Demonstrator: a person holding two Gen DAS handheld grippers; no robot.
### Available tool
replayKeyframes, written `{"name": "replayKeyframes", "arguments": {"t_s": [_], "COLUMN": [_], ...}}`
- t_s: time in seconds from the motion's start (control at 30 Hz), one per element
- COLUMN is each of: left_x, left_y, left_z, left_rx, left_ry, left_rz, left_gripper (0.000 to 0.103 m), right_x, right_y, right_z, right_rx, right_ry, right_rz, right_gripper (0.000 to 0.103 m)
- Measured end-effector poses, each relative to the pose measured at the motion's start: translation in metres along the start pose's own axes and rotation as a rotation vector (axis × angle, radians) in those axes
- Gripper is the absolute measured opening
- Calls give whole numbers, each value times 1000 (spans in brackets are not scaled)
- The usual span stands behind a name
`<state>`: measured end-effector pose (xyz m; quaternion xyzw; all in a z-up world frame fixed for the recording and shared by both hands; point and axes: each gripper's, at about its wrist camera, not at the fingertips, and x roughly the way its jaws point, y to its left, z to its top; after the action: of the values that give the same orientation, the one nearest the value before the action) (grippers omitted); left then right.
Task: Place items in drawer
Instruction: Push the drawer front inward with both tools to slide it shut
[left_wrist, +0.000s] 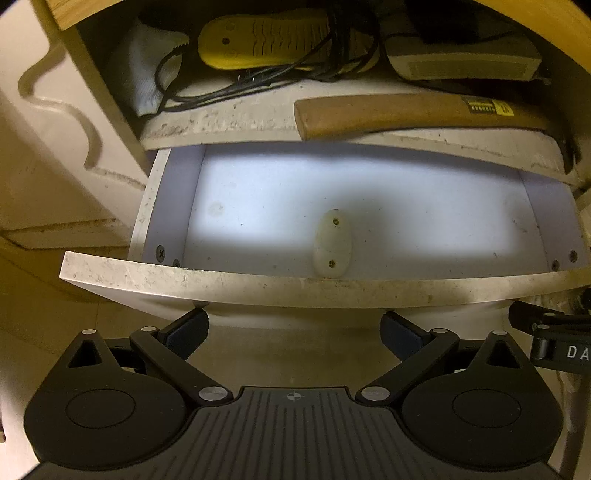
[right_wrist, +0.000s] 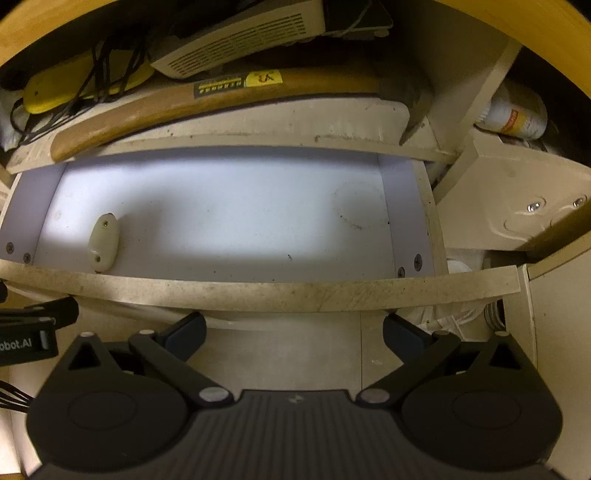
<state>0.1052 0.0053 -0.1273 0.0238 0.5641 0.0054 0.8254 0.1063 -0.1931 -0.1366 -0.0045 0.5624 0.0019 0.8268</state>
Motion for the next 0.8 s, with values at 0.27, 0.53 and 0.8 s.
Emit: {"name": "replayKeyframes", "arguments": {"t_s": [0.27, 0.53, 0.8], "left_x": [8, 18, 24], "left_y": [0, -1, -3], "left_z": [20, 41, 61], "left_rx": [-5, -13, -21], "left_ry": [-7, -8, -17], "left_rz": [-9, -9, 0], "left_gripper": [103, 103, 103], "right_x": [8, 16, 26], "right_y": [1, 4, 6], "right_z": [20, 39, 62], "right_rx": [-6, -12, -15], "right_ry": [-12, -23, -35], "right_rz": [-10, -23, -30], "right_gripper": [103, 103, 103]}}
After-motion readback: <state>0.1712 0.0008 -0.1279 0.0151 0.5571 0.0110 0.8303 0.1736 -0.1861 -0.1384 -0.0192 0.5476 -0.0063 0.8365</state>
